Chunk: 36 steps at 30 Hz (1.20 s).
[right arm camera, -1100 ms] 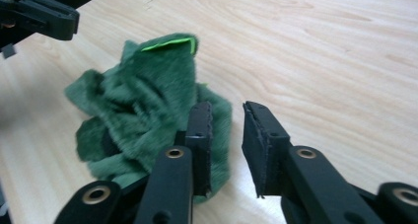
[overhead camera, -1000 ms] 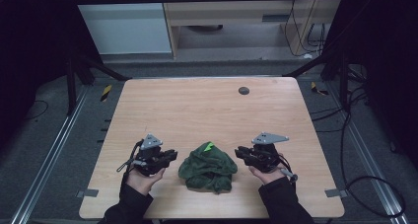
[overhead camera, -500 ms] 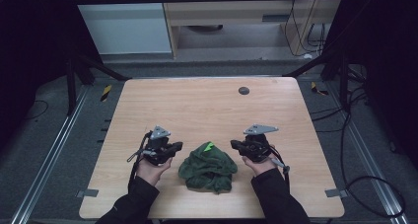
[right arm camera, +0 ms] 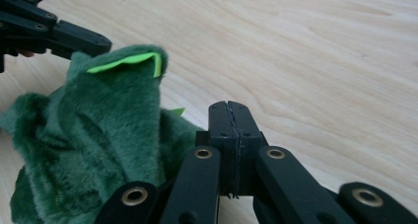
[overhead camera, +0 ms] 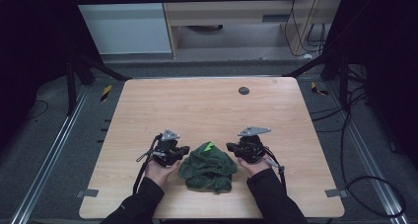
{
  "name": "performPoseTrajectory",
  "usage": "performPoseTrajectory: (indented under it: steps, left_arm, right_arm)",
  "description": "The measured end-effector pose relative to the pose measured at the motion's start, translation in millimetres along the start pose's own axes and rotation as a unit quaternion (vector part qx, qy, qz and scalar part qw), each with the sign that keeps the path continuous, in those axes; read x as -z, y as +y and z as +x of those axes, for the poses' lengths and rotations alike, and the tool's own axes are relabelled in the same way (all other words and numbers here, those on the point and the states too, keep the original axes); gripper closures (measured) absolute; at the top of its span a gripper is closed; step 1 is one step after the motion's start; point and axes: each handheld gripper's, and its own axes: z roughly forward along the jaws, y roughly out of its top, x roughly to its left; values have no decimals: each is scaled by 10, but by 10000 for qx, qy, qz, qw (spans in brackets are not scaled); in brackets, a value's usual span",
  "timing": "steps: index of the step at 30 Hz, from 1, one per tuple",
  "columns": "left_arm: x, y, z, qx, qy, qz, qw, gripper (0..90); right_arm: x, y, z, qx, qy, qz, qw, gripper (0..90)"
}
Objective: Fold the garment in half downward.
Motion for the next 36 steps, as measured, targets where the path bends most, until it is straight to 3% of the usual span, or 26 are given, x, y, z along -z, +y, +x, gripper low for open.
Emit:
performPoseTrajectory:
  steps: [9,24,36]
  left_arm:
    - [23,-4,-55,-35,-244,-21,9997,897]
    - [188,-37,-197,-234,-544,-152,9981,896]
    - [269,-94,-291,-265,-651,-50,9975,896]
  right_arm:
    - [-67,-27,122,158,223,138,9995,898]
    - [56,-24,259,273,514,1,9983,897]
    - [150,-88,317,350,630,-5,9974,896]
